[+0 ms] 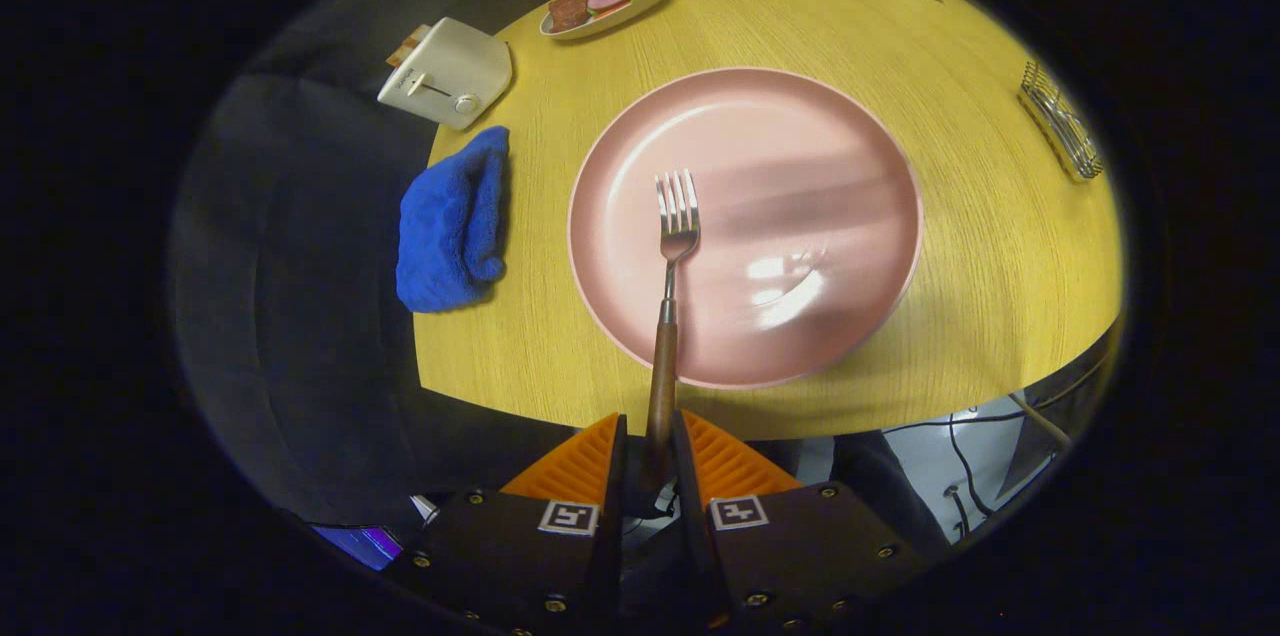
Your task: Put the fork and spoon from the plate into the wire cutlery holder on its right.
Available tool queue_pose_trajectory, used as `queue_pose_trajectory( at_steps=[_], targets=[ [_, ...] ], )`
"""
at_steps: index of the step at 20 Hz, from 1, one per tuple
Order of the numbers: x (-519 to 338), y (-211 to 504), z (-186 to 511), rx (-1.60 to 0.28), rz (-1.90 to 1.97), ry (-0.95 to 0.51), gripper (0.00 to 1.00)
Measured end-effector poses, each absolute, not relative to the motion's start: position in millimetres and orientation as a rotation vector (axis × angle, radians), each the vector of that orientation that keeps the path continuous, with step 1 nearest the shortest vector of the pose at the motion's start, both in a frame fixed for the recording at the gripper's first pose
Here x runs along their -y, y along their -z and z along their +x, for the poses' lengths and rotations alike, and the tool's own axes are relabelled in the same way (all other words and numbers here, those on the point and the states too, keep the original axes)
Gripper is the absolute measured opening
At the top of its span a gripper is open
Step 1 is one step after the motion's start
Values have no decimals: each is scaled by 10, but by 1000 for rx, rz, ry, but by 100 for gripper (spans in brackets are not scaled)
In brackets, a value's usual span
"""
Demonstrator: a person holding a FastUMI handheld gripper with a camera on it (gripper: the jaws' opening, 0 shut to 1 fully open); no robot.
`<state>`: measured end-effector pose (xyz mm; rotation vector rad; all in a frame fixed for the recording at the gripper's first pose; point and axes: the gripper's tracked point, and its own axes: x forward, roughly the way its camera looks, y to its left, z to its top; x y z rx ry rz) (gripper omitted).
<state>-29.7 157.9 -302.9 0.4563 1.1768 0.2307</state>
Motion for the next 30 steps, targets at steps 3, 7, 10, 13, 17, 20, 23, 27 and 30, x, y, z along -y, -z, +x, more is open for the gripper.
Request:
queue_pose_trajectory(
  at_steps=[3, 7, 10, 13, 17, 20, 23, 27, 30],
  targets=[
    [-1645, 3101, -339, -1207, 449, -242, 26],
    [-1696, 3196, -352, -1233, 425, -246, 23],
    [-1640, 3181, -318, -1241, 448, -222, 20],
    [-1588, 3162, -254, -1219, 489, -206, 9],
    [-1498, 3094, -176, -1180, 528, -177, 4],
    [-1473, 2996, -147, -1152, 551, -188, 4],
    [-1412, 2886, -113, -1115, 561, -199, 4],
    [-1218, 2733, -46, -1054, 589, -188, 4],
    [-1005, 2655, 12, -1016, 629, -153, 4]
  ],
)
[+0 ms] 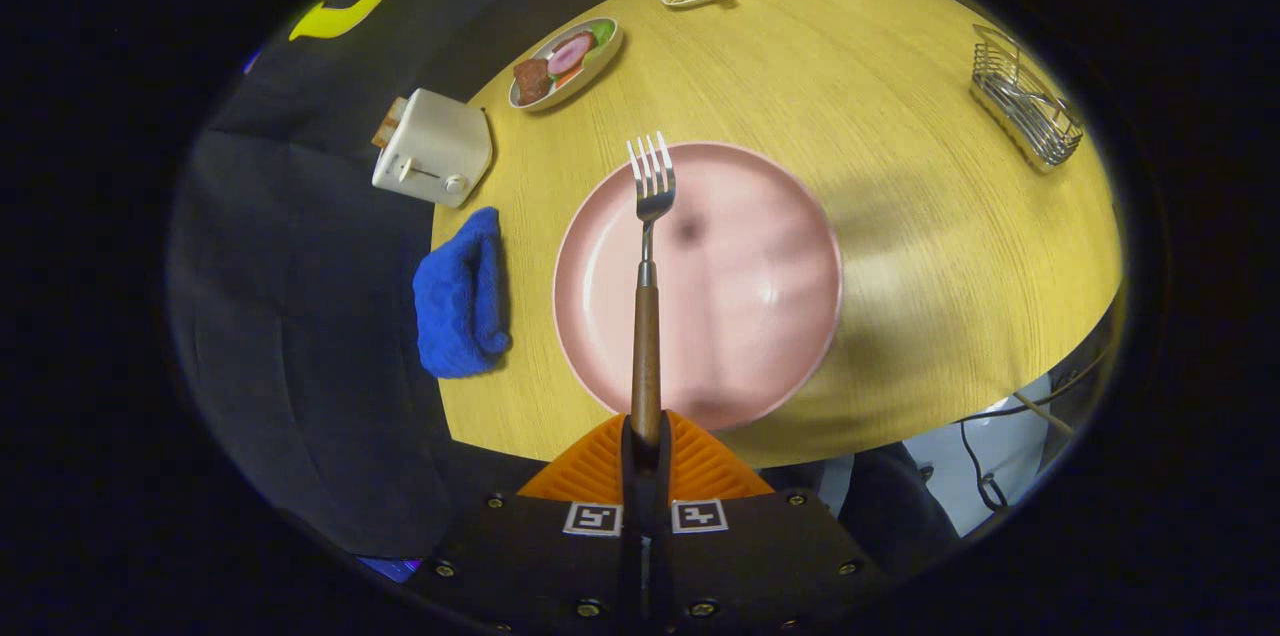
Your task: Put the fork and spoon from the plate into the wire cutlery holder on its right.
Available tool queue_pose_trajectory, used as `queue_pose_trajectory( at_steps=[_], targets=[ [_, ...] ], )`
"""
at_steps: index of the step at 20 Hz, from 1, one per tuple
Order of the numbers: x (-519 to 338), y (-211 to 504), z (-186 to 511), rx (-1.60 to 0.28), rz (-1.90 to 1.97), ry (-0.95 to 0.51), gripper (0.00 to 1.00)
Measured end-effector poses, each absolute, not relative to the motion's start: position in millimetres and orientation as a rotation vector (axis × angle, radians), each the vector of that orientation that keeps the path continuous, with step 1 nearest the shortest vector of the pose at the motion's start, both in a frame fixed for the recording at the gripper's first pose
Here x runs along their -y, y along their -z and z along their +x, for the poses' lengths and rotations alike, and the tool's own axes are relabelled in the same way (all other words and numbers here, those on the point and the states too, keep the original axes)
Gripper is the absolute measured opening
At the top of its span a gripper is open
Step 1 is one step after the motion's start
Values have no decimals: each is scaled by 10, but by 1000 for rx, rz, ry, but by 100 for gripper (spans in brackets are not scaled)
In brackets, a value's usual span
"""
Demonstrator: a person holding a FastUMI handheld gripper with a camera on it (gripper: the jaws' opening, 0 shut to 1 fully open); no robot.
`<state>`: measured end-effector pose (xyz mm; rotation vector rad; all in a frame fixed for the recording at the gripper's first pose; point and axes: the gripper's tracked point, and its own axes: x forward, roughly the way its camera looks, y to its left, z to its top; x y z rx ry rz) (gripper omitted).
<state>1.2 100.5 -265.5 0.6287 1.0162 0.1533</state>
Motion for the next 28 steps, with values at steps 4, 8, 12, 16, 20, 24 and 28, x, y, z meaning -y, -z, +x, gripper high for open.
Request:
queue_pose_trajectory(
  at_steps=[4, 8, 12, 16, 20, 24, 28],
  targets=[
    [-629, 2556, 66, -963, 700, -84, 4],
    [-295, 2424, 96, -895, 745, -32, 4],
    [60, 2295, 102, -828, 792, 21, 4],
    [417, 2225, 47, -770, 852, 89, 4],
    [732, 2185, -39, -716, 922, 158, 4],
    [933, 2146, -155, -681, 977, 202, 4],
    [971, 2162, -158, -676, 1035, 219, 4]
  ],
)
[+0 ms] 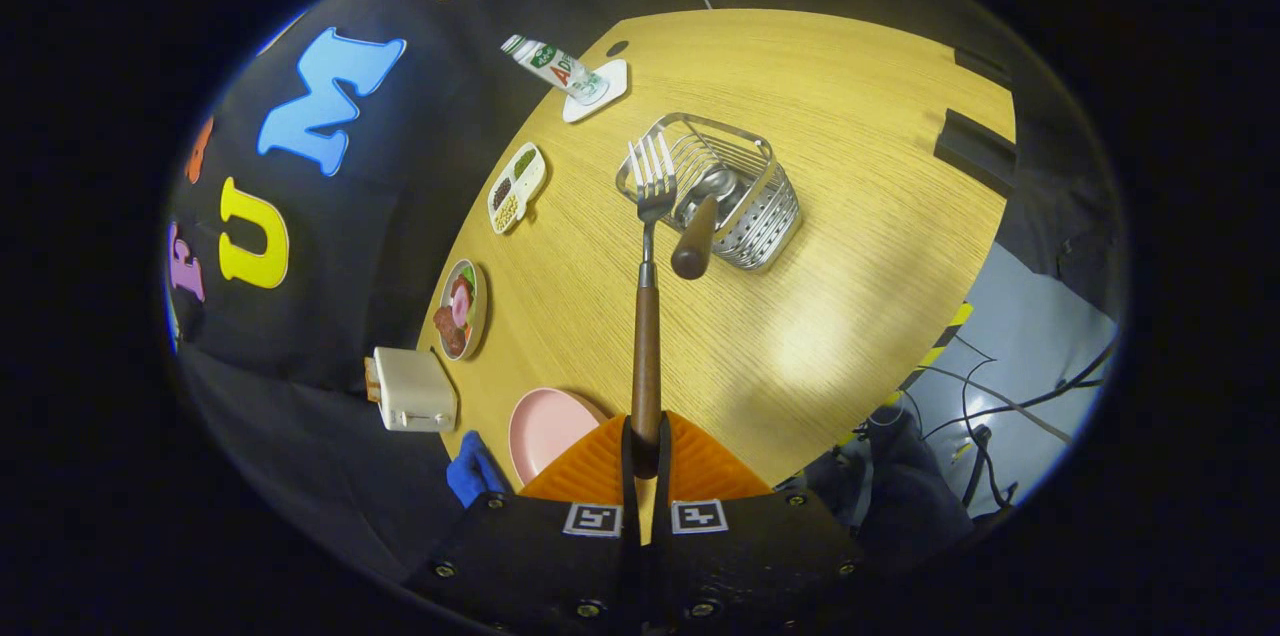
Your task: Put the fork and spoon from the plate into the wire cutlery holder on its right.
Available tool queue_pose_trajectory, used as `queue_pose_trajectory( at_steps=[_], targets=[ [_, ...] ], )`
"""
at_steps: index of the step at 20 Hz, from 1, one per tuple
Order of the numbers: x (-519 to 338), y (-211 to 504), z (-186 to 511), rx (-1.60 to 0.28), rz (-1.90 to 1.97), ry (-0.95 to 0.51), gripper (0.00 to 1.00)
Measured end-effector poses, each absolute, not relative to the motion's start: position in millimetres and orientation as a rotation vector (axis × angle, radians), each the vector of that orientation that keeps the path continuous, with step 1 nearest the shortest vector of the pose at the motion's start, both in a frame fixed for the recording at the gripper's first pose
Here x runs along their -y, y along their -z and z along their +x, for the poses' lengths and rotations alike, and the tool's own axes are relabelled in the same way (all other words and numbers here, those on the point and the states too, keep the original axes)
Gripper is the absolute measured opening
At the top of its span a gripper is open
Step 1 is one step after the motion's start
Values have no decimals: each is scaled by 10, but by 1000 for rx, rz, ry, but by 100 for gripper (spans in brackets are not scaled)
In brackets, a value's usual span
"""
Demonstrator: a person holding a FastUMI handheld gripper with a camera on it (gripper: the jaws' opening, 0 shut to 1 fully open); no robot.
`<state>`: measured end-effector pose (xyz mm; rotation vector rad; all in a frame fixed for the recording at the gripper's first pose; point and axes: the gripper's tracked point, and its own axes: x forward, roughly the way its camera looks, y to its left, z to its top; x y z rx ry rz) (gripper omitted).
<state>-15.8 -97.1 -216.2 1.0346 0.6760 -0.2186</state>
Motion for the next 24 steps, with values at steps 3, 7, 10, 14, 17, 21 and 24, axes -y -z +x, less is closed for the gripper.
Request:
queue_pose_trajectory(
  at_steps=[3, 7, 10, 14, 17, 21, 24],
  targets=[
    [974, 2168, -145, -678, 1070, 224, 4],
    [960, 2136, -82, -671, 1103, 227, 6],
    [976, 2053, -43, -637, 1135, 218, 9],
    [1010, 1956, 17, -613, 1144, 224, 21],
    [984, 1879, 27, -600, 1156, 209, 31],
    [953, 1832, 52, -589, 1174, 191, 30],
    [894, 1823, 22, -603, 1202, 177, 31]
  ],
)
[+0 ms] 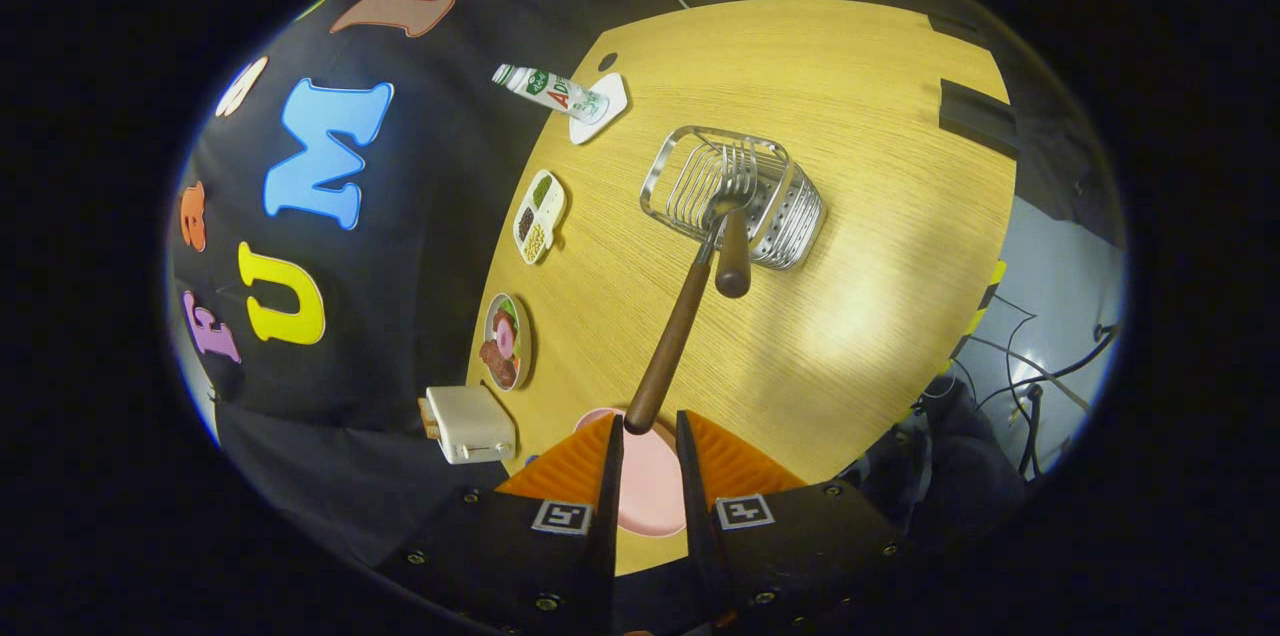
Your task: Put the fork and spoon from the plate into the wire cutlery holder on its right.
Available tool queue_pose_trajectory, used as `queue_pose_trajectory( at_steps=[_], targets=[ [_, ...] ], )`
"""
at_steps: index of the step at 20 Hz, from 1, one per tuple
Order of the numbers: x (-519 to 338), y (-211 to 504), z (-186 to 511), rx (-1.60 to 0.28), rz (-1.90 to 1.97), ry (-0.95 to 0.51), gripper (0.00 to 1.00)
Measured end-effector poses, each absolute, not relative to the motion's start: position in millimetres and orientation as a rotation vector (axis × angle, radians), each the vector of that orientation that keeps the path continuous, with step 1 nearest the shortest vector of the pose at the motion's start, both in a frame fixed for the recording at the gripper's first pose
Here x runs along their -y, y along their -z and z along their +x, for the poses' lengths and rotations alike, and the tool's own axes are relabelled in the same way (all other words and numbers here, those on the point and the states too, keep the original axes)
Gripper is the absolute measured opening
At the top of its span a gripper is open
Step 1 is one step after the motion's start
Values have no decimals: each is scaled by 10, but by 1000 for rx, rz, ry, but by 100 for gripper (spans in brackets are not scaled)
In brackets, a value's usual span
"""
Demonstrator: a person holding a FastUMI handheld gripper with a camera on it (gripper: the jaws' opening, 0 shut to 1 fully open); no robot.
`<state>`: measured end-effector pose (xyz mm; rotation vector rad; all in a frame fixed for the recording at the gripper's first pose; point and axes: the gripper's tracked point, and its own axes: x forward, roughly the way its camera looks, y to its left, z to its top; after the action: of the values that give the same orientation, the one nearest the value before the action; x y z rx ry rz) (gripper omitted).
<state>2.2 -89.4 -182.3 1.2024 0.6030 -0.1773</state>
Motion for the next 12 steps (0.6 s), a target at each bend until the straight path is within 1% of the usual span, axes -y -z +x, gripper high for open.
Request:
queue_pose_trajectory(
  at_steps=[12],
  targets=[
    [830, 1682, -44, -607, 1274, 156, 31]
  ],
)
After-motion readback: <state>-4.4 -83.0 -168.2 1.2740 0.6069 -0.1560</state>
